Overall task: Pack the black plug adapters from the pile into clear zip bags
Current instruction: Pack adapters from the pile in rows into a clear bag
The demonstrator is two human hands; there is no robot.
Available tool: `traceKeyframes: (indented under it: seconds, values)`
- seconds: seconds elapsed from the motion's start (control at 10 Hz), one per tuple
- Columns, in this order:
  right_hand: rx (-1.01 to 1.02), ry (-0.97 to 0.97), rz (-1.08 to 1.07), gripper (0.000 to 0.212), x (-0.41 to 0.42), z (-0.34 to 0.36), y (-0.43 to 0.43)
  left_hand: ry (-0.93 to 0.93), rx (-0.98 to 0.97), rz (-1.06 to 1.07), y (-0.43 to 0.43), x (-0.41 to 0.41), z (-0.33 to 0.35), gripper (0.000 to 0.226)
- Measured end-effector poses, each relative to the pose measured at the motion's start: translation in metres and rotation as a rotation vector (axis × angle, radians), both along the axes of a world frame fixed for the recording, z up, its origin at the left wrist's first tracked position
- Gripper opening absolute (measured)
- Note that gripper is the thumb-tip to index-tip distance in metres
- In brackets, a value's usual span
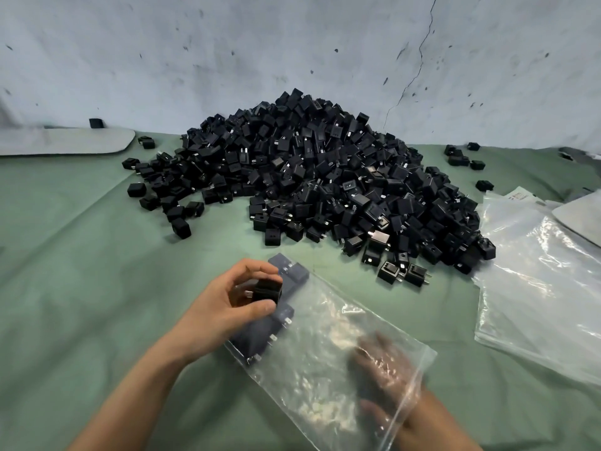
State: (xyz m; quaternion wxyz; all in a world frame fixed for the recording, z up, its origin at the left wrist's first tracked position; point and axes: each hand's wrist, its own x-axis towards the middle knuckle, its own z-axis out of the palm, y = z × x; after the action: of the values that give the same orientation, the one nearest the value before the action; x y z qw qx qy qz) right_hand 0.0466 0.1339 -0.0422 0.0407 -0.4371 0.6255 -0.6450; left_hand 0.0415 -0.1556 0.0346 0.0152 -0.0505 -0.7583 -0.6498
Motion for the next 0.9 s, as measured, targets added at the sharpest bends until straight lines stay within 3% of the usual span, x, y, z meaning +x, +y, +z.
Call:
traceKeyframes:
  seconds: [0.1, 0.2, 0.3, 0.4, 0.5, 0.6, 0.9]
  values:
    - [1.19, 0.415, -0.394, 0.035, 0.027, 0.024, 0.049, 0.022, 0.026, -0.039, 0.015, 0.004, 0.005, 0.038]
    - [0.764, 0.173, -0.543, 0.023, 0.028, 0.073, 0.063, 0.049, 0.015, -0.051, 0.037, 0.004, 0.01, 0.035]
    - [0.485, 0.104, -0.666, 0.021, 0.027, 0.093, 0.046, -0.004, 0.128, -0.032, 0.065, 0.004, 0.011, 0.029]
    - [0.296, 0.048, -0.635, 0.017, 0.031, 0.091, 0.023, -0.264, 0.467, -0.02, 0.098, 0.005, 0.005, 0.04]
    - [0.307, 0.109, -0.689, 0.025, 0.031, 0.086, -0.004, -0.488, 0.762, -0.082, 0.12, 0.01, 0.001, 0.058]
    - [0.292, 0.139, -0.649, 0.03, 0.031, 0.081, -0.016, -0.514, 0.918, -0.104, 0.127, 0.014, 0.001, 0.055]
    - [0.335, 0.149, -0.743, 0.028, 0.036, 0.073, -0.001, -0.381, 0.731, -0.211, 0.128, 0.016, -0.006, 0.03]
